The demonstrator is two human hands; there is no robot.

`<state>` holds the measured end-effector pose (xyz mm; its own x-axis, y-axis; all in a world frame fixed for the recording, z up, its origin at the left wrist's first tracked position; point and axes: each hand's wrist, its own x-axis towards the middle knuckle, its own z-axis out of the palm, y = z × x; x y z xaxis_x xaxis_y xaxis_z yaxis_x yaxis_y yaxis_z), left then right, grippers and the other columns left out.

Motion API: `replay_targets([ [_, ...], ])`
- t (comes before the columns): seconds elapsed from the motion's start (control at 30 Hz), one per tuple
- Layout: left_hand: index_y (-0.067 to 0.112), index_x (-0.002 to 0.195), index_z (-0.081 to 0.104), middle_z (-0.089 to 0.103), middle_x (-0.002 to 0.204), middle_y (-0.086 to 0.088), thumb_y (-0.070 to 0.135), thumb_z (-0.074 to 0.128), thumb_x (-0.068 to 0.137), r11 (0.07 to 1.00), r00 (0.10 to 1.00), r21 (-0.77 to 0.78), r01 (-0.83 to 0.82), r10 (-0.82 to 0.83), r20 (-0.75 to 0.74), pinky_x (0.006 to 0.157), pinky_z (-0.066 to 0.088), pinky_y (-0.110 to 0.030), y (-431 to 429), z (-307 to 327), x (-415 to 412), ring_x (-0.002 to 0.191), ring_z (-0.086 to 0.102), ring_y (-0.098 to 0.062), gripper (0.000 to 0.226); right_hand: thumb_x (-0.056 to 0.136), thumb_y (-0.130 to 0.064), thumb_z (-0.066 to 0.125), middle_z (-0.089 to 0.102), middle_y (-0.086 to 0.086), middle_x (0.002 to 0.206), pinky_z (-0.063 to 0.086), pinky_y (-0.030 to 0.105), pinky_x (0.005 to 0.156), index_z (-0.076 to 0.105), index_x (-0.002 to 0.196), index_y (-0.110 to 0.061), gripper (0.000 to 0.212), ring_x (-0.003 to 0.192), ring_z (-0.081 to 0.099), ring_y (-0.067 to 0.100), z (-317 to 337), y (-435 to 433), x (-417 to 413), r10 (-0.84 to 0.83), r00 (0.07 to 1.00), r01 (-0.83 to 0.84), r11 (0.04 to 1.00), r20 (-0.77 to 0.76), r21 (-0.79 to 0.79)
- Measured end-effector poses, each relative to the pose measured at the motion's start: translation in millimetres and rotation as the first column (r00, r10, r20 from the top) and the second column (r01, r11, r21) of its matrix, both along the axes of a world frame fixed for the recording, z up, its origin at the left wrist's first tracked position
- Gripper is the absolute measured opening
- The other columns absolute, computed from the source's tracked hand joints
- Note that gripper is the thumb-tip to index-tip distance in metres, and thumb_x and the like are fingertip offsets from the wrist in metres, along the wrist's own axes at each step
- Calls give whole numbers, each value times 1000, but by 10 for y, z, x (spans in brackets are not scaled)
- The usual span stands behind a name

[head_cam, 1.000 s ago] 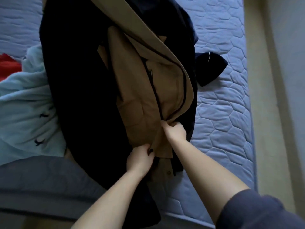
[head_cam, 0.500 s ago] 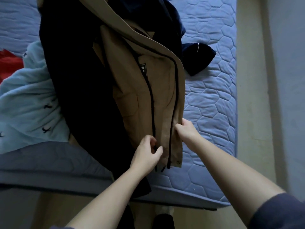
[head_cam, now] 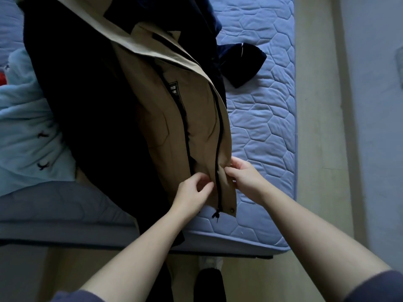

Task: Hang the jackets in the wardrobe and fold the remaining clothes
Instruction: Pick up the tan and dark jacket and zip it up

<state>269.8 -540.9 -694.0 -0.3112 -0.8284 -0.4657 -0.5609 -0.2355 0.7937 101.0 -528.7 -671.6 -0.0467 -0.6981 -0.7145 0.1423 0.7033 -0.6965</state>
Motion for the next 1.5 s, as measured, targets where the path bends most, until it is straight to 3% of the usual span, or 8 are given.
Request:
replay_targets([
  [0.13,23,97,57,64,91,7,27,67,84,963,974,-150,-224,219,-48,74,44,-15,-192,80,-116,82,59,-7,17,96,7,39,71,-5,86,48,14,58,65,100,-19,37,73,67,3,-98,27,56,12,1000,-11,998,24,-65],
  [0.33,19,122,54,61,113,0,43,66,78,993,976,-117,23,3,217,90,48,-32,-748,308,-271,103,57,-17,52,91,10,37,69,-1,83,51,21,69,65,92,-14,37,77,64,9,-72,-7,154,47,997,-53,992,-54,-114],
  [0.5,11,94,64,67,88,-3,25,57,83,987,938,-79,140,-107,329,67,54,-30,-830,303,-266,78,62,-20,19,90,5,40,64,7,86,46,33,76,63,93,0,24,81,58,17,-133,20,225,138,968,-166,978,-210,-123],
  [0.6,9,111,63,65,101,-9,12,52,92,959,984,243,-144,111,142,52,48,-19,-771,163,-165,78,60,-17,21,92,1,41,61,4,80,42,29,69,64,89,-6,24,76,54,16,-218,58,201,161,947,-178,983,-280,-37],
  [0.73,5,108,55,61,85,-10,4,46,94,693,919,625,-360,378,111,58,52,-34,-653,-3,-10,74,60,-22,16,93,-5,44,62,3,84,44,31,75,65,90,-8,21,82,55,19,-343,121,227,282,901,-261,959,-330,107],
  [0.93,11,100,61,67,89,-8,15,48,94,752,977,629,-196,203,61,72,54,-36,-943,51,224,84,66,-21,14,87,-18,52,64,2,80,45,29,64,61,84,-13,11,75,57,16,-139,-263,378,237,839,-271,963,-491,2],
  [1.27,16,115,50,57,111,3,46,52,92,796,826,432,-425,536,-174,81,54,-41,-2696,682,419,105,58,-21,37,86,-10,51,60,-9,79,44,33,64,53,98,-29,22,74,57,15,210,-1286,462,-23,664,-296,909,-747,-292],
  [1.5,2,123,55,66,107,-10,16,54,93,812,809,221,-540,574,-129,91,52,-36,-3417,942,313,94,65,-24,34,94,-21,54,68,-3,95,46,35,68,58,118,-32,27,83,63,21,345,-1239,55,19,501,-460,852,-865,-248],
])
